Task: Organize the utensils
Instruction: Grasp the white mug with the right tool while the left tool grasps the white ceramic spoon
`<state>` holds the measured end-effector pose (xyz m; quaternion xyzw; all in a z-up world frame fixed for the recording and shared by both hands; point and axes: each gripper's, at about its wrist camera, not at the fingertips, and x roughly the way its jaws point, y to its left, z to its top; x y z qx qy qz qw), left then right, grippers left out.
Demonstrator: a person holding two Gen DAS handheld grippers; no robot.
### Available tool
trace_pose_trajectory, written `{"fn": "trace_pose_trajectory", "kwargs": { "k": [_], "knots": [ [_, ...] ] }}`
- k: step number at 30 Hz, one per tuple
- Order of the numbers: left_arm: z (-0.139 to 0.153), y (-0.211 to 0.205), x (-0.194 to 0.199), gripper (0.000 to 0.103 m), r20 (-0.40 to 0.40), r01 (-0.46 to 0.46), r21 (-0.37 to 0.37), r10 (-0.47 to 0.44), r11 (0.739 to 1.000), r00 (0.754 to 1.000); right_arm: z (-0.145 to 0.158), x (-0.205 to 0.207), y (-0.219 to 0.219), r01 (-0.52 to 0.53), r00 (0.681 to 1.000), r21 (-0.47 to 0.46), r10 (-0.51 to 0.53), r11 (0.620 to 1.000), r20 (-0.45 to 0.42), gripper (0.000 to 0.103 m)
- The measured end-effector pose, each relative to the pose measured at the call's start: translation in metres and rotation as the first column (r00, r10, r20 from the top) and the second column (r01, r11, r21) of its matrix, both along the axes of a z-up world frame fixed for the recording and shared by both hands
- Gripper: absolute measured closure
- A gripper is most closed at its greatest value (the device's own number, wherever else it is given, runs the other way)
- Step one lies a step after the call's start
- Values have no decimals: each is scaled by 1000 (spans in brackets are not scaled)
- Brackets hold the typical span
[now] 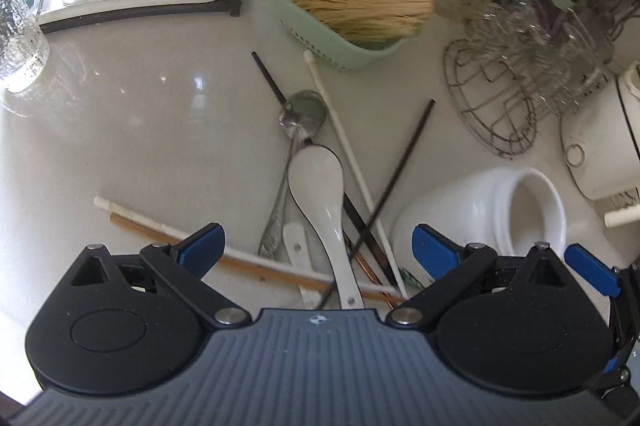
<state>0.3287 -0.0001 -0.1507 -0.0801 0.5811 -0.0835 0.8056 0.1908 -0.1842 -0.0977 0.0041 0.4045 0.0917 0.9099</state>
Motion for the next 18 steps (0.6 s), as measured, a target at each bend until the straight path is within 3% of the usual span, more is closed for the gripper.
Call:
{"fn": "trace_pose_trajectory", "kwargs": {
  "k": [9, 12, 18],
  "knots": [
    [-23, 4, 19, 4, -21, -13, -8, 13, 1000, 1000, -19, 12, 9, -4, 999, -26, 3, 1000, -35, 4],
    [-28, 1, 22, 8, -13, 8, -6, -8, 1000, 1000, -21, 18, 12, -9, 999, -38, 8, 999, -35, 10],
    [-37, -5, 28, 19, 26, 37, 8, -37, 999, 999, -25, 30, 19, -29, 999, -65, 27, 997, -32, 11]
  ]
}}
